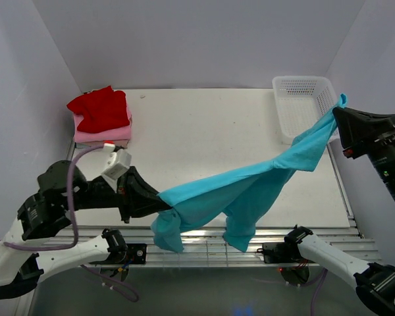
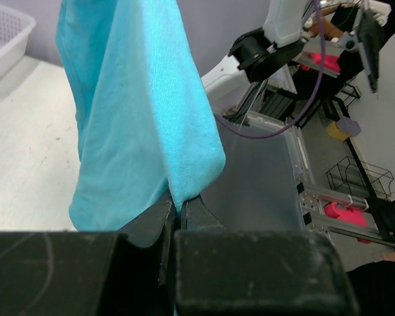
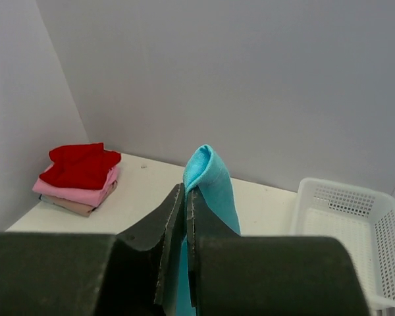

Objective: Fold and stack the t-shirts
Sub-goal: Flatten the tshirt out

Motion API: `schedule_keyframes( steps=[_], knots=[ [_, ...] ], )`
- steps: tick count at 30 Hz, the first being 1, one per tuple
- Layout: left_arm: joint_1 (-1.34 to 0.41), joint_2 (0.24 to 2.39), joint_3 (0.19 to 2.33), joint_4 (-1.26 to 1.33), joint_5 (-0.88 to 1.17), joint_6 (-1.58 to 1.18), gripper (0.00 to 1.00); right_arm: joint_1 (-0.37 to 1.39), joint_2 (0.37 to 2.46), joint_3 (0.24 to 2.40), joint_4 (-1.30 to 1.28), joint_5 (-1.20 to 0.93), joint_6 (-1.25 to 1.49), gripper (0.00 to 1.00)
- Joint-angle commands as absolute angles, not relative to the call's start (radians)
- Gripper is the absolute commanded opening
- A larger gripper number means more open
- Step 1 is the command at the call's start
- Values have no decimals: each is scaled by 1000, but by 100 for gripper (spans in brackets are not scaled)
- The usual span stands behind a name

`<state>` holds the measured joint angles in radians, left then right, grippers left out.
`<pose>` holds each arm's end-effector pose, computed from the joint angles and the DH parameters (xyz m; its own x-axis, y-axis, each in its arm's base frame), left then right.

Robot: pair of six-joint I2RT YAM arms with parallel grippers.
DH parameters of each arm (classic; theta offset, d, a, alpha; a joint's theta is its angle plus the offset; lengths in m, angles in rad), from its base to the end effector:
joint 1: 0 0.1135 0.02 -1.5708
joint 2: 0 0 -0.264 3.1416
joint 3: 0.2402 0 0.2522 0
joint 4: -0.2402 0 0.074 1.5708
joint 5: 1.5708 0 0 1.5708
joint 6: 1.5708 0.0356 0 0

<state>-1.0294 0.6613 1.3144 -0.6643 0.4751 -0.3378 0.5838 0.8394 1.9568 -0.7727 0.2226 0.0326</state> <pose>0.0249 -0.0730 0.4710 -0.3361 -0.0129 -0.9417 0.9395 0.0657 -0.3362 0.0038 -0.0069 0.5932 0.2699 0.2164 -0.9382 -0.3732 0.9218 0.1052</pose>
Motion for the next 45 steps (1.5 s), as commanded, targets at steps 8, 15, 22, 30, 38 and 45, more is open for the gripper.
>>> schedule_keyframes(
  steps=[8, 15, 22, 30, 38, 45],
  knots=[
    [-1029, 782, 1247, -673, 355, -269, 5, 580, 867, 1835, -608, 297, -21, 8],
    [-1008, 977, 1183, -681, -50, -235, 4, 581, 943, 1643, -444, 380, -64, 8],
    [-698, 1205, 1147, -548, -104, -169, 3, 577, 1113, 1560, -302, 422, -117, 8],
    [-437, 1693, 1416, -499, 75, -103, 3, 487, 1400, 1583, -144, 413, -132, 8],
    [-345, 2294, 2136, -719, 11, 95, 6, 399, 1715, 1713, -12, 543, -141, 8],
    [-333, 2360, 2332, -590, -380, 183, 39, 385, 1845, 1743, 101, 586, -159, 72]
  ],
)
